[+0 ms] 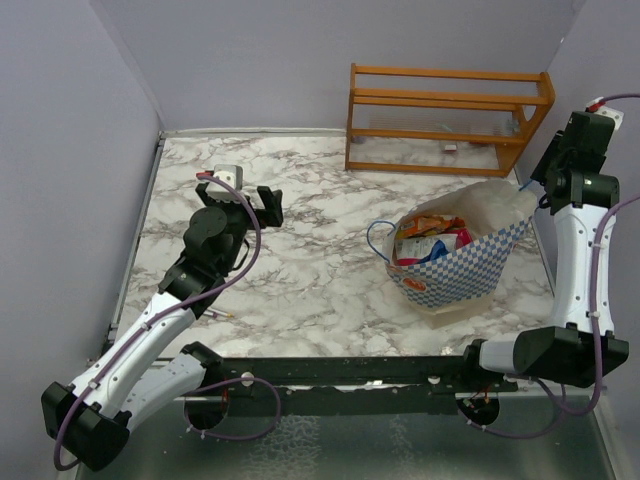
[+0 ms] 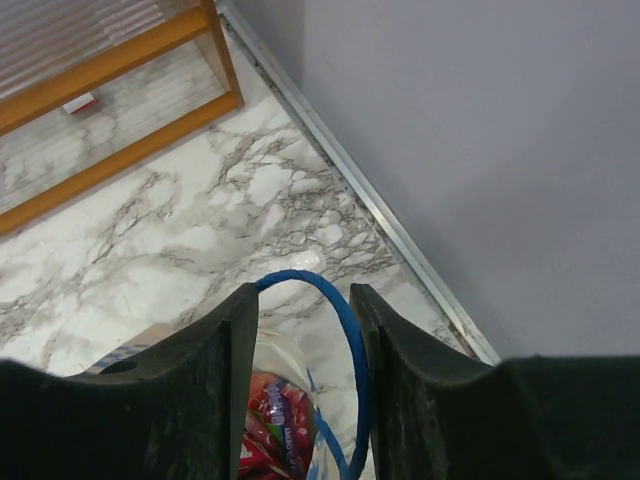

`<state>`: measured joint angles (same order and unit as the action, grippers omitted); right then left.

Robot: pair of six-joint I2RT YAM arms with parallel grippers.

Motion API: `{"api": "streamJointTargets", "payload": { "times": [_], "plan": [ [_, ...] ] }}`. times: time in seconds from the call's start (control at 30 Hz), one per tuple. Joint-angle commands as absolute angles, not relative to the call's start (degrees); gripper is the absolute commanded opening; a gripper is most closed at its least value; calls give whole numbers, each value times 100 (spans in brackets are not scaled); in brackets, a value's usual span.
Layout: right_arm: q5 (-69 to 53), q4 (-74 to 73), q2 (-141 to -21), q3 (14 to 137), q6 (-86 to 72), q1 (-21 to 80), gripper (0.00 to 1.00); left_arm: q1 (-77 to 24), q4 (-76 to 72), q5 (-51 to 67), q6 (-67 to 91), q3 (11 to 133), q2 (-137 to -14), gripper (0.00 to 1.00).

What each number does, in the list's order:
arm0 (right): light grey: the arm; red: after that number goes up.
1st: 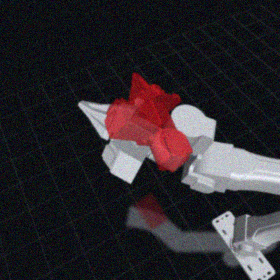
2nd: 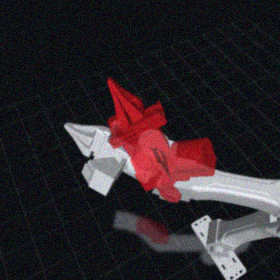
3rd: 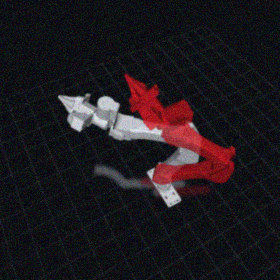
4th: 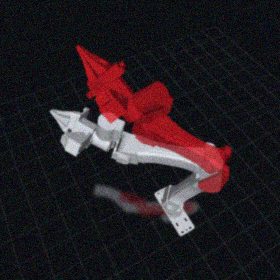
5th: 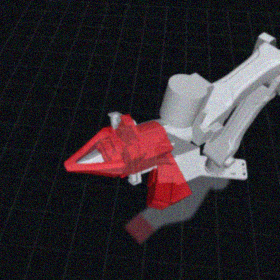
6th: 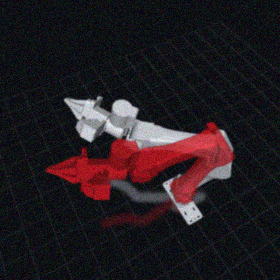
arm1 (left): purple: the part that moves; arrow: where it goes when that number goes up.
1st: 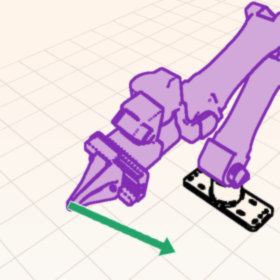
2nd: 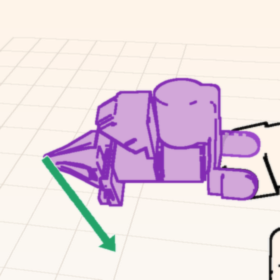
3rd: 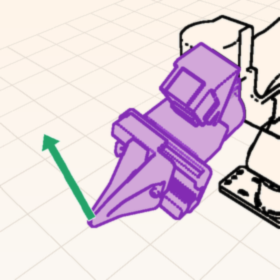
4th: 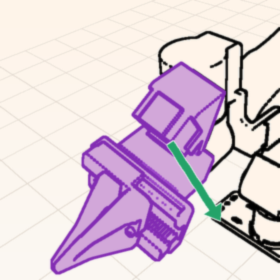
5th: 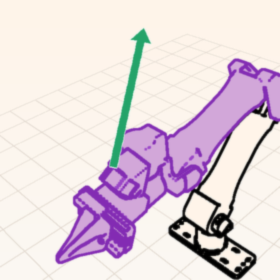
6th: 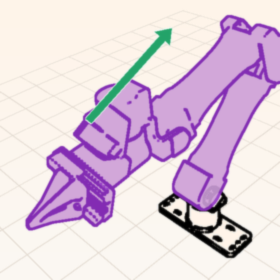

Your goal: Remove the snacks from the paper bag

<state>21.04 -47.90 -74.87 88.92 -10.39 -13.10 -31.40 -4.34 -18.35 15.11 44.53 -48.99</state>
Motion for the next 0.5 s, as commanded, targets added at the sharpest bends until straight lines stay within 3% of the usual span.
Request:
{"api": "streamJointTargets", "payload": {
  "times": [0.0,0.07,0.1,0.17,0.47],
  "plan": [
    [1638,-4613,-7596,9118,-1212,-1406,41,-3181,-409,-1911,1486,4623,-4839,99],
    [1594,-4575,-7566,9042,-1176,-1414,33,-3182,-406,-1916,1476,4631,-4852,99],
    [1555,-4564,-7550,9006,-1147,-1415,19,-3186,-400,-1924,1471,4632,-4867,99],
    [1436,-4599,-7466,9001,-1149,-1415,3,-3191,-368,-1941,1476,4647,-4876,99],
    [-966,-3571,-6424,8895,-901,-1415,1,-3199,-216,-1524,1653,4788,-5245,99]
  ]
}}
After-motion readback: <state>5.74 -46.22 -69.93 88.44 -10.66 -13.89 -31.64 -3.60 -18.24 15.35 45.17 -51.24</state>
